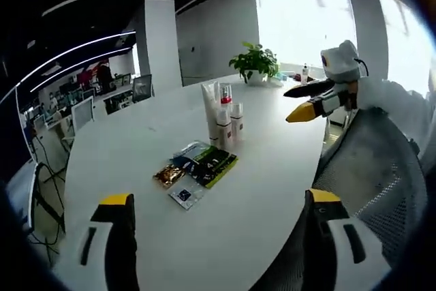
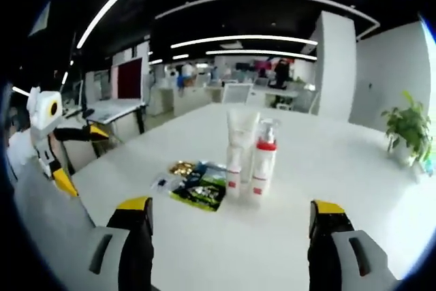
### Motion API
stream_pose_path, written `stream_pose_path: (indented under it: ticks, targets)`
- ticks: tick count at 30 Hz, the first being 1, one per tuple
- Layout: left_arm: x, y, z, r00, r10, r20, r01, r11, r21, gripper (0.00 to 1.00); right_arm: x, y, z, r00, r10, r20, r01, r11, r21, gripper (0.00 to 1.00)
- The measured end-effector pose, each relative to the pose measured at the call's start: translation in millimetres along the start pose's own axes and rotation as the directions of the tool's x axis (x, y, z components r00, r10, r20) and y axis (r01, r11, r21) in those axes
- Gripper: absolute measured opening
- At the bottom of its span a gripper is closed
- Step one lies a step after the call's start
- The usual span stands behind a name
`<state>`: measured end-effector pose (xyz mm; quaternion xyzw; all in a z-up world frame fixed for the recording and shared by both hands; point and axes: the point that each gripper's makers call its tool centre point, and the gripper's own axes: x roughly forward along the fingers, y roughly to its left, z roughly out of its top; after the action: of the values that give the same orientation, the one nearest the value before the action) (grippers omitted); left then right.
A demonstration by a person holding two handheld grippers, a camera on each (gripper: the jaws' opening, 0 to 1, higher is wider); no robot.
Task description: Arrange the skincare products in the storage area until every visible bottle or jar stands upright without overlapping.
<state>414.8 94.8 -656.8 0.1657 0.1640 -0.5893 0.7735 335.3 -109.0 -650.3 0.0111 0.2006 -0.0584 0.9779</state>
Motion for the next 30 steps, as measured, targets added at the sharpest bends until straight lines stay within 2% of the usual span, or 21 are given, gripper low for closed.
stream_pose_path:
  ticks: [3,7,10,15,21,26,30]
  targets:
    - [-0.1,1.3,1.9,1.000,0.011,0.011,-0.011,1.000,0.001,0.99,3.1,3.3,-3.4,1.000,0.002,0.009,-0.002,1.000,0.007,0.98]
    - [0.4,2.3,0.9,1.000,0.011,0.010,-0.011,1.000,-0.004,0.99,6.3,2.0,-12.5,1.000,-0.009,-0.029,0.009,1.000,-0.009,0.98]
    - [1.3,3.1,-2.1,1.000,0.011,-0.001,-0.011,1.000,-0.002,0.99,5.4,-2.7,-12.2,0.999,-0.024,-0.027,0.023,0.999,-0.022,0.97]
    - [-0.5,4.1,-1.9,1.000,0.010,0.007,-0.010,1.000,-0.009,0.99,5.3,-8.6,-9.5,0.999,-0.041,-0.011,0.041,0.999,0.001,0.98]
    - [-1.5,5.4,-1.0,1.000,0.019,0.012,-0.019,1.000,-0.017,0.99,6.9,-8.2,-12.8,0.999,-0.035,-0.025,0.035,0.999,0.015,0.99]
    - [-1.7,11.3,-2.3,0.999,0.035,0.014,-0.034,0.998,-0.044,0.99,6.1,-8.2,-10.4,0.999,-0.036,-0.012,0.036,0.999,0.015,0.99]
    - [-0.7,13.4,-3.5,0.999,0.043,0.007,-0.042,0.998,-0.042,0.99,6.8,-8.0,-12.3,0.999,-0.043,-0.022,0.042,0.999,-0.019,0.99]
